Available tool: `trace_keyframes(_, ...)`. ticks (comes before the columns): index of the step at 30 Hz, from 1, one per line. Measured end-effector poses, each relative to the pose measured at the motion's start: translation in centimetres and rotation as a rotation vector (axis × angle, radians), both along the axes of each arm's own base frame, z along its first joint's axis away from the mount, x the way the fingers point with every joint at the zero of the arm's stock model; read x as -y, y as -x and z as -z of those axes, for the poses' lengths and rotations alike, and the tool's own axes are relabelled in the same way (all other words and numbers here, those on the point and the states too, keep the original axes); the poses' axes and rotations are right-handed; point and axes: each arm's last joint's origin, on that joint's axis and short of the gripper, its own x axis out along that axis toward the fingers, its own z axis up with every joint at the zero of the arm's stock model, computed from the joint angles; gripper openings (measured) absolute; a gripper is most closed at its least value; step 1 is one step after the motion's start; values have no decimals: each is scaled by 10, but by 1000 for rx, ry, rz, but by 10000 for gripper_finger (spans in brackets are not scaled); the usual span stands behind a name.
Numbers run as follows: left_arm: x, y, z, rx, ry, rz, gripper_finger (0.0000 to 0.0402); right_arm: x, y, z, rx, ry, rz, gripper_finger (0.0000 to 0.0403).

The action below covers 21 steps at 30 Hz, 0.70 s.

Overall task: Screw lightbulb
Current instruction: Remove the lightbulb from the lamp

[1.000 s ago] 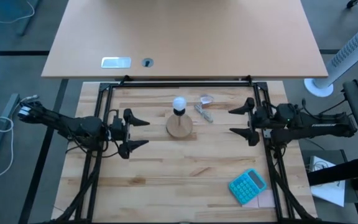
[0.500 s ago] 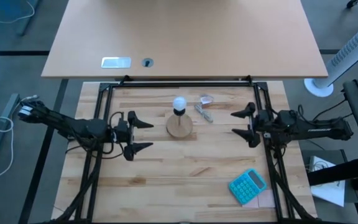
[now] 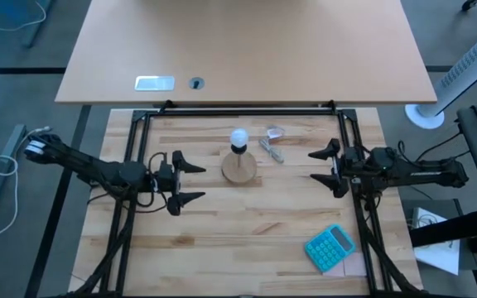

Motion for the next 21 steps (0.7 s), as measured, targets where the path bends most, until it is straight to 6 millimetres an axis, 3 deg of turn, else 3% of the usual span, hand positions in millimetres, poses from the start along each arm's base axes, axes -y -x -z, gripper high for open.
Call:
trace_keyframes(8, -9, 6, 21, 148, 65, -35, 343, 0, -7, -4, -11, -51, -2, 352)
trace_keyframes(11, -15, -4, 29, 78, 80, -78, 343, 0, -23, -7, -96, -52, 38, 352)
trace_keyframes(15, -24, -23, 38, 39, 71, -100, 343, 0, -51, -30, -146, -9, 65, 352)
trace_keyframes(21, -56, -36, 60, 89, 89, -139, 343, 8, -98, -66, -195, 82, 153, 352)
